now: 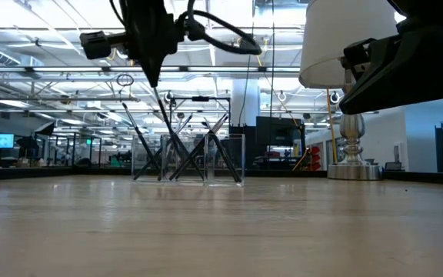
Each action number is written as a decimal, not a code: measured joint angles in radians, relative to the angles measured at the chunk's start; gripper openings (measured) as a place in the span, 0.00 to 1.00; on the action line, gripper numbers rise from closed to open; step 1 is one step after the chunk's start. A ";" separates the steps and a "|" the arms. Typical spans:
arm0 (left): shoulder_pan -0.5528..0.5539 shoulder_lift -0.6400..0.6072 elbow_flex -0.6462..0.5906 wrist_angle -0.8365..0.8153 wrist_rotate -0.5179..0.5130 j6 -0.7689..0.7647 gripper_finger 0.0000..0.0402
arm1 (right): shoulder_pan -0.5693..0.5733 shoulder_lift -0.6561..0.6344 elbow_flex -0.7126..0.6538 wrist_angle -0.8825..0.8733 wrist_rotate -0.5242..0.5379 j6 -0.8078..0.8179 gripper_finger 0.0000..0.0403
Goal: Pick & Place Makeup Supplies
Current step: Put the makeup brush into the transparent organizer, then return to Home Position
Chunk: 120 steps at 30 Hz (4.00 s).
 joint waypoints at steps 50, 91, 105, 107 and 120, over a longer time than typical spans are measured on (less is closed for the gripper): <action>0.001 0.049 0.099 0.076 -0.071 -0.094 0.44 | -0.006 0.000 0.000 0.000 -0.001 0.000 0.00; -0.535 -1.452 -0.896 1.266 -0.192 -0.606 0.01 | -0.485 -1.026 -0.168 -0.058 -0.831 -0.118 0.00; -0.815 -1.462 -1.238 1.808 -0.394 -0.318 0.00 | -0.485 -1.466 -0.482 -0.037 -0.678 -0.043 0.00; -0.850 -1.462 -1.285 1.864 -0.437 -0.289 0.00 | -0.485 -1.521 -0.506 -0.038 -0.659 -0.048 0.00; -0.892 -1.546 -1.609 2.150 -0.365 -0.279 0.00 | -0.484 -1.539 -0.659 0.004 -0.490 -0.070 0.00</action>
